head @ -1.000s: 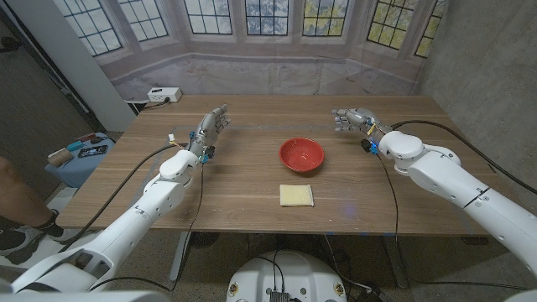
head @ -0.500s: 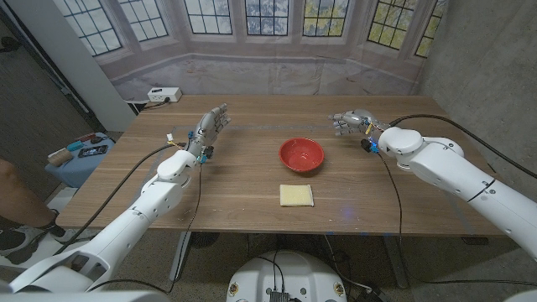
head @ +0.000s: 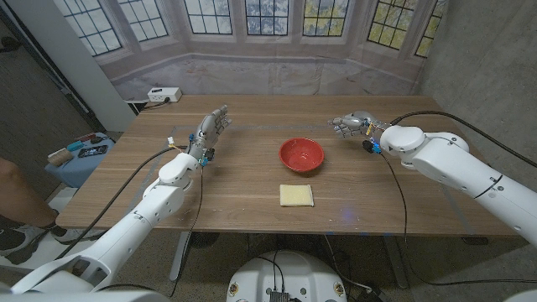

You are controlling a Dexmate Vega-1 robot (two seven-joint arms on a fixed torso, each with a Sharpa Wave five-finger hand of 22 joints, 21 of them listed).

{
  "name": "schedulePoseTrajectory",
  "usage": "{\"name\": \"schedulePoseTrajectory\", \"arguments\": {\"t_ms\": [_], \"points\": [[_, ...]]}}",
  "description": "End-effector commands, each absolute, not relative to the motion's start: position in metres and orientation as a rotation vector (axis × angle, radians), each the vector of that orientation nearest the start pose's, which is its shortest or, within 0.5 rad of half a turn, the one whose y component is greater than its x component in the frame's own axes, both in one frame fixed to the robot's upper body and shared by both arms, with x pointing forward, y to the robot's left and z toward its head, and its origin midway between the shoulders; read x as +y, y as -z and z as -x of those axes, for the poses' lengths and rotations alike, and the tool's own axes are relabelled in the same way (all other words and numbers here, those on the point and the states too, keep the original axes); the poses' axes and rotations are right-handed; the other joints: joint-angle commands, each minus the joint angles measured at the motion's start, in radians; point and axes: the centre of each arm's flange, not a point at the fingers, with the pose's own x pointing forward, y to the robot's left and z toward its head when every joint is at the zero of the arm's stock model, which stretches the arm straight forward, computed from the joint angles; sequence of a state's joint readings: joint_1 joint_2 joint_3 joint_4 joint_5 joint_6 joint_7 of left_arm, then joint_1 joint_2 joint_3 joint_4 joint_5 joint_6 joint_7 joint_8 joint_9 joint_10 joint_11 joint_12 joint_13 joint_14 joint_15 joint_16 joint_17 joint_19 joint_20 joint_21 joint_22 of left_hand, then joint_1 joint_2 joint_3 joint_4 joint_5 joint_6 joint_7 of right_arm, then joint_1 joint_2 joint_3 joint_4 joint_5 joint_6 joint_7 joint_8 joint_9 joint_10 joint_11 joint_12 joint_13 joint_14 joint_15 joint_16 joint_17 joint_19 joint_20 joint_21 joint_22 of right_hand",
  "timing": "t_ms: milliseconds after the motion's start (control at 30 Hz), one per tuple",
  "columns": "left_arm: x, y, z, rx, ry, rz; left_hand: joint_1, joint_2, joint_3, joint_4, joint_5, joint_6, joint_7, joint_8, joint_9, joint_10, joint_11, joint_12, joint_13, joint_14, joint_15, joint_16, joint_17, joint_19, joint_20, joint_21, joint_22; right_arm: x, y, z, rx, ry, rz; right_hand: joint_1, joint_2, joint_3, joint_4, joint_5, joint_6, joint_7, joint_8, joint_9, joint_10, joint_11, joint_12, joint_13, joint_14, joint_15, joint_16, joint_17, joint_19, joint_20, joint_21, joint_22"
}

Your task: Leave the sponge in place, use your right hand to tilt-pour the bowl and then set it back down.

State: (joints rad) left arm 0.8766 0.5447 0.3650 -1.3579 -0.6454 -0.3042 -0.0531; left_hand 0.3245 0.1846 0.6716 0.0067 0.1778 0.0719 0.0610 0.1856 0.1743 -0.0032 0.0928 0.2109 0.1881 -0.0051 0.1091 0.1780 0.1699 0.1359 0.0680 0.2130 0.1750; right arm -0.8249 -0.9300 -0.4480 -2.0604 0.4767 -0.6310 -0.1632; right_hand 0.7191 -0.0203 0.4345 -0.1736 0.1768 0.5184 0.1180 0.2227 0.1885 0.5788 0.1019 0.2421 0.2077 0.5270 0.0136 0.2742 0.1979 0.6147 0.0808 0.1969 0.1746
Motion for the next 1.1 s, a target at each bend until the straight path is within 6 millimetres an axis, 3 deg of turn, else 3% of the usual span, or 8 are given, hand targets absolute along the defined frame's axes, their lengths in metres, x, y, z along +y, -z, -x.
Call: {"name": "schedulePoseTrajectory", "arguments": {"t_ms": [33,267,433,1100], "points": [[0.287,0.034,-0.635,-0.616,0.252,0.014,0.009,-0.001,0.001,-0.005,0.006,0.012,0.0,0.005,0.006,0.007,0.004,0.007,0.004,0.008,0.001,0.009,0.003,0.012,0.0,-0.002,0.001,-0.247,-0.032,-0.554,-0.198,-0.139,0.697,0.024,-0.002,-0.006,0.003,0.01,0.016,0.001,0.001,0.003,0.02,0.001,-0.001,0.003,0.015,0.005,-0.004,0.001,-0.048,0.011,-0.014,0.003],[0.291,0.038,-0.634,-0.612,0.255,0.016,0.009,-0.001,0.0,-0.006,0.006,0.016,0.002,0.006,0.006,0.01,0.003,0.007,0.004,0.009,0.002,0.009,0.004,0.013,0.001,-0.003,0.001,-0.238,-0.034,-0.556,-0.154,-0.155,0.727,0.035,-0.005,-0.012,0.005,0.012,0.019,0.01,-0.002,0.003,0.023,0.004,-0.005,0.003,0.012,0.017,-0.01,-0.001,-0.096,0.028,-0.023,0.002],[0.294,0.041,-0.634,-0.607,0.254,0.023,0.01,-0.001,-0.001,-0.006,0.006,0.021,0.002,0.007,0.006,0.013,0.004,0.008,0.005,0.011,0.0,0.009,0.004,0.014,0.001,-0.003,0.001,-0.23,-0.038,-0.559,-0.125,-0.168,0.754,0.037,-0.006,-0.014,0.006,0.013,0.021,0.013,-0.003,0.003,0.024,0.006,-0.007,0.003,0.014,0.019,-0.01,-0.001,-0.106,0.036,-0.023,0.002],[0.3,0.042,-0.636,-0.609,0.261,0.029,0.014,0.001,-0.004,-0.008,0.006,0.043,0.005,0.011,0.006,0.025,0.005,0.01,0.005,0.02,0.004,0.011,0.004,0.017,0.003,-0.004,0.001,-0.204,-0.052,-0.564,-0.012,-0.136,0.904,0.056,-0.002,-0.023,0.01,0.018,0.042,0.039,-0.002,0.003,0.055,0.029,-0.004,0.003,0.053,0.043,-0.002,-0.001,-0.087,0.026,-0.002,0.002]]}}
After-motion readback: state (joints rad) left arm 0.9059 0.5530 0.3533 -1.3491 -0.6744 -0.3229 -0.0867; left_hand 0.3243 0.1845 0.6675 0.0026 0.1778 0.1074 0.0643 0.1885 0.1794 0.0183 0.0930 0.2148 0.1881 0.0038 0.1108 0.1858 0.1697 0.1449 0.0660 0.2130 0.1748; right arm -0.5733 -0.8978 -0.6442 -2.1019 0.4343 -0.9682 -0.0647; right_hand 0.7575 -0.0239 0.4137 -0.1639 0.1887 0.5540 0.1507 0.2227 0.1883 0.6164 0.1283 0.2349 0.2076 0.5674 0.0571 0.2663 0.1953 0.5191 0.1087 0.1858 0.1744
